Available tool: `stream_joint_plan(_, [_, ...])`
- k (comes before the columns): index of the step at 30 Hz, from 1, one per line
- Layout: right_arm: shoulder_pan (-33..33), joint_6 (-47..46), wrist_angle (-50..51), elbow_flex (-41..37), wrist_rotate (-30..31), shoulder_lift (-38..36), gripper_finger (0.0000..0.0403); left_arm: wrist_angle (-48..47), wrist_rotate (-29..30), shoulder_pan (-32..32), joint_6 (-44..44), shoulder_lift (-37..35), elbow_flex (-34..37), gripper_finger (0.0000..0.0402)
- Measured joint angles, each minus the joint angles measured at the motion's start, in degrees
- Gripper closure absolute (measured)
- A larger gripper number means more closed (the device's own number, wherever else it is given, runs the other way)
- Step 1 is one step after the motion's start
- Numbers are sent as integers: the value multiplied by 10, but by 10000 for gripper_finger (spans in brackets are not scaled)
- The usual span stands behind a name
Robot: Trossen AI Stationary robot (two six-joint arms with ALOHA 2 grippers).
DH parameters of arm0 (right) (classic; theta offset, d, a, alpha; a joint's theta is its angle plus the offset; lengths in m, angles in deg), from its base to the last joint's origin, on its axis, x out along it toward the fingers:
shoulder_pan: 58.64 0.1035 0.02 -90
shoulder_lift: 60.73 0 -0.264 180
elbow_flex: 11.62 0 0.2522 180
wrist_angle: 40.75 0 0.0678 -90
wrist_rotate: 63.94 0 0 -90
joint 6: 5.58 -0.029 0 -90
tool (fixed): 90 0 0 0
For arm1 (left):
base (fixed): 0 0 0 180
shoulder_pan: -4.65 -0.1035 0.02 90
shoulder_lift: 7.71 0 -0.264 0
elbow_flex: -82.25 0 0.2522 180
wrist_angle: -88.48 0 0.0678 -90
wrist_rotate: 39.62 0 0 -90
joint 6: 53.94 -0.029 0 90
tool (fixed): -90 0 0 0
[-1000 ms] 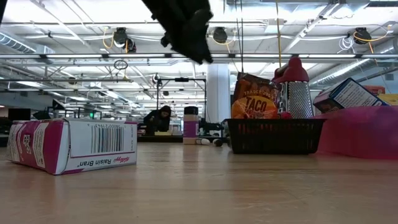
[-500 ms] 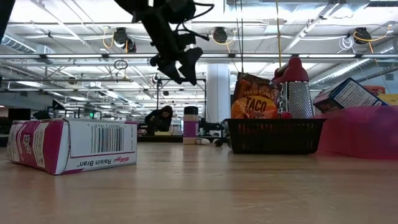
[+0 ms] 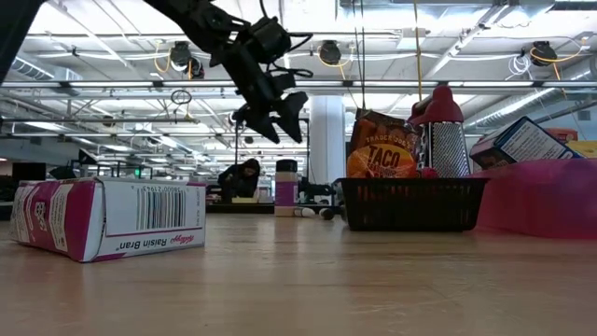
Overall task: Pick & Place Kitchen Items
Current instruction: Put the purple seasoning bottle into the black bin
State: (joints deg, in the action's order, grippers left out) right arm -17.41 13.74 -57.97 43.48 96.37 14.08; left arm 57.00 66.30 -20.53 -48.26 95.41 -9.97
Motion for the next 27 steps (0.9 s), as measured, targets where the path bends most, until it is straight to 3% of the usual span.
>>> stream_joint_plan(27, [0, 0, 0, 0, 0, 0, 348, 49, -57, -36, 0, 27, 21, 64])
